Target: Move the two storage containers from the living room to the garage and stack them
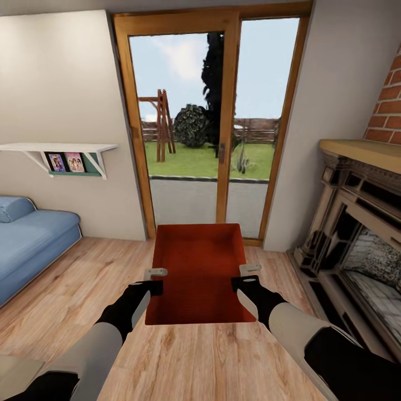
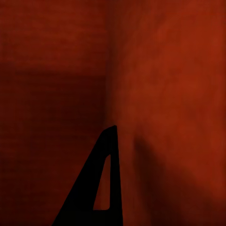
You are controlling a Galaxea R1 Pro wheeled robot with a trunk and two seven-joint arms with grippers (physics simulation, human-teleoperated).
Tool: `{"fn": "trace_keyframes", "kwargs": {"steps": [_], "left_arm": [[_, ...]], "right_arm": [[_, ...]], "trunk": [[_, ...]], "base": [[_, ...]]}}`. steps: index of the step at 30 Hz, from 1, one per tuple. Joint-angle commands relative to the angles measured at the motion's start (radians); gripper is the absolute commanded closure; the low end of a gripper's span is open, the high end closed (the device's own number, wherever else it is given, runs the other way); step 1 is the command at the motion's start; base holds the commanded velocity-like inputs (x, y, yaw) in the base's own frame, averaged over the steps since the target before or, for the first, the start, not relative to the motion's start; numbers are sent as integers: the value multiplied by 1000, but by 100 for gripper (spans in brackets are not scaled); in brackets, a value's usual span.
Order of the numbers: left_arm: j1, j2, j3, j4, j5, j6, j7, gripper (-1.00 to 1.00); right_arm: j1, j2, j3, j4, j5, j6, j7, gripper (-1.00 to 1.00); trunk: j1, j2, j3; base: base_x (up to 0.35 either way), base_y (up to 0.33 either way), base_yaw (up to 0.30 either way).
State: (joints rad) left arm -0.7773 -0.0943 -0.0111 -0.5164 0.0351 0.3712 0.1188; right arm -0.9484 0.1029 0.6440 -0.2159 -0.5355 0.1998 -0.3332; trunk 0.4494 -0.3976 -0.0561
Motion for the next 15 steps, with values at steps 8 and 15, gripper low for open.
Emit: {"fn": "trace_keyframes", "kwargs": {"steps": [8,15], "left_arm": [[0,1,13,-1,0,6,8,100],[0,1,13,-1,0,6,9,100]], "right_arm": [[-1,-17,-21,-3,29,-62,-32,100],[-1,-17,-21,-3,29,-62,-32,100]], "trunk": [[1,-2,-2],[1,-2,-2]], "base": [[0,0,221],[0,0,294]]}}
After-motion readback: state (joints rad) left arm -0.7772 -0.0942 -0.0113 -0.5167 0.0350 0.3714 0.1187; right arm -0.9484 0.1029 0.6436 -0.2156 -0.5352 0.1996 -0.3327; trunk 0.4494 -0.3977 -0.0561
